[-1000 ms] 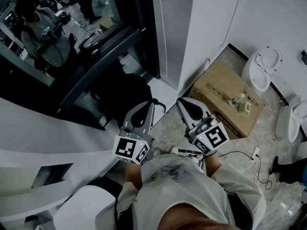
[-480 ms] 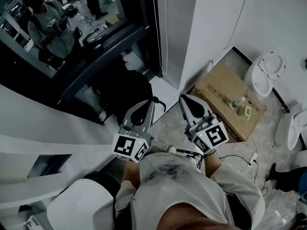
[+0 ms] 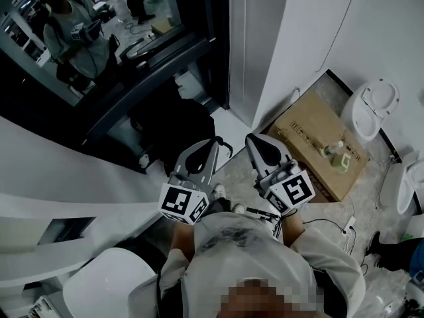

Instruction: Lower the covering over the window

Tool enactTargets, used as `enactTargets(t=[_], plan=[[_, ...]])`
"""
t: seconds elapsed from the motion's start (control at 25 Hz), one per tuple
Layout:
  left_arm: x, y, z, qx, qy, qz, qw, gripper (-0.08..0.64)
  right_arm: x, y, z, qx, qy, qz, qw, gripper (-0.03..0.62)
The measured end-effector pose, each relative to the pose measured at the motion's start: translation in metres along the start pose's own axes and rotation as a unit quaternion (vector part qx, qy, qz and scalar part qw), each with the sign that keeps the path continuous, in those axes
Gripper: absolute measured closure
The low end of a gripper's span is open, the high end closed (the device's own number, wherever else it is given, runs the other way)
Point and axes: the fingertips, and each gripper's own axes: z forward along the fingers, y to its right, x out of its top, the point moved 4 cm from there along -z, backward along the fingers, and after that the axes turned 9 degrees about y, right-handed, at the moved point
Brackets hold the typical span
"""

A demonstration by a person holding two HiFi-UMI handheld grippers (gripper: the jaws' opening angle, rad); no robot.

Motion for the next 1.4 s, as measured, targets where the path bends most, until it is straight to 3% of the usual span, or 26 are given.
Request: enactTargets(t=[0.68,1.08,1.4], plan=[[-0.011,-0.087,0.059,-0.039,0.002,-0.020,0.9990,0.554,-0.022,0.042,0.083,-0.048,-0.006,-0.011,0.999,0.575],[-0.018,-0.112,0.086,-0.051,-0.008,-0.036,0.9980,0.554,-0.025,0.066,0.108,-0.079,-0.017,-0.011,0.997,0.575],[-0.031,-0.121,0.117,-0.036,-0.007,-0.037,0.9986,0.554,-0.028,0.096,0.124,-0.056,0.004,0.001,0.998,0.575]])
